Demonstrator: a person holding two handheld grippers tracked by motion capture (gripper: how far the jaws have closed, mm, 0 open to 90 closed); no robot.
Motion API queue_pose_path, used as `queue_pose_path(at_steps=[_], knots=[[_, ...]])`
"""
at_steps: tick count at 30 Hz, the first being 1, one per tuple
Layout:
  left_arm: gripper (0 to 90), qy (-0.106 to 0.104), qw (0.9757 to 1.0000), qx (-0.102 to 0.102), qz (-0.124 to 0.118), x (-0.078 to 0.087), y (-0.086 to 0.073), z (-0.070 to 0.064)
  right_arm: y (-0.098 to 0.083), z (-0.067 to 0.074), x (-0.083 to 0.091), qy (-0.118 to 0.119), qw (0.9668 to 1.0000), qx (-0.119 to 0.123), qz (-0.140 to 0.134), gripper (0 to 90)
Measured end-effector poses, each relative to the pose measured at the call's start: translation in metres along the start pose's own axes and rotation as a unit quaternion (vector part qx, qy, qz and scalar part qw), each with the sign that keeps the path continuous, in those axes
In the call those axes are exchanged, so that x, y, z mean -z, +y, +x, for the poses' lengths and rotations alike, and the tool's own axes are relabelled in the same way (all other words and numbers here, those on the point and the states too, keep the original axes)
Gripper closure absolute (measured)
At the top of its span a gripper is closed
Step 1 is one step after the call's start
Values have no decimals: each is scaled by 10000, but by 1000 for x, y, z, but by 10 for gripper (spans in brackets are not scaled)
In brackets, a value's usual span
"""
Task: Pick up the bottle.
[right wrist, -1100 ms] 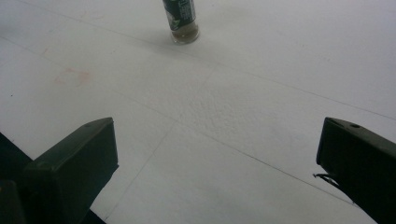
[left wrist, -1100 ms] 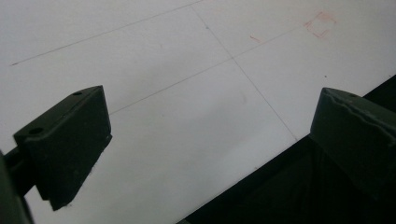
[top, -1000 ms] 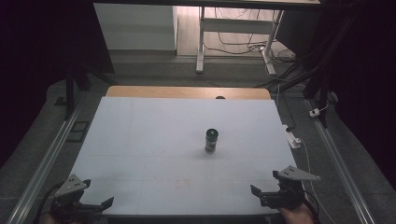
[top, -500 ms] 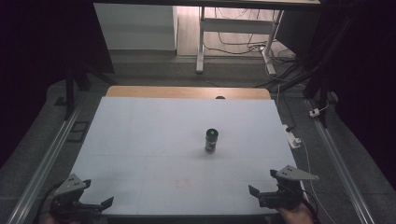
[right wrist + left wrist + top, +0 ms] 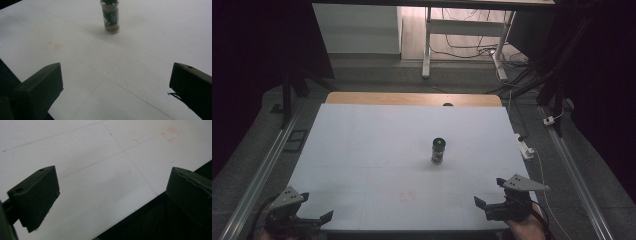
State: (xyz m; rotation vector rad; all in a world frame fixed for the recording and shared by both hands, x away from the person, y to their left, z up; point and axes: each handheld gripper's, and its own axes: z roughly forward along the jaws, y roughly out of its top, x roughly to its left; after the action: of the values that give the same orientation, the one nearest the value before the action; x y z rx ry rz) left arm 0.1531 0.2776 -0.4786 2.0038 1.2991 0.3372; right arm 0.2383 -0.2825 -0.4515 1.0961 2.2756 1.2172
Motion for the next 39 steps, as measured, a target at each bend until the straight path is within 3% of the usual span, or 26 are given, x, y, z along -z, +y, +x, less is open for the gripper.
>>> queue_pose_path(at_steps=[15,27,39], knots=[[0,-10,10000,30,55,0,0,0,12,5,-18,191,9997,174,53,0],[0,-1,10000,29,56,0,0,0,24,9,-34,418,9990,111,117,0],[0,-4,10000,24,48,0,0,0,37,9,-54,484,9984,81,277,0]])
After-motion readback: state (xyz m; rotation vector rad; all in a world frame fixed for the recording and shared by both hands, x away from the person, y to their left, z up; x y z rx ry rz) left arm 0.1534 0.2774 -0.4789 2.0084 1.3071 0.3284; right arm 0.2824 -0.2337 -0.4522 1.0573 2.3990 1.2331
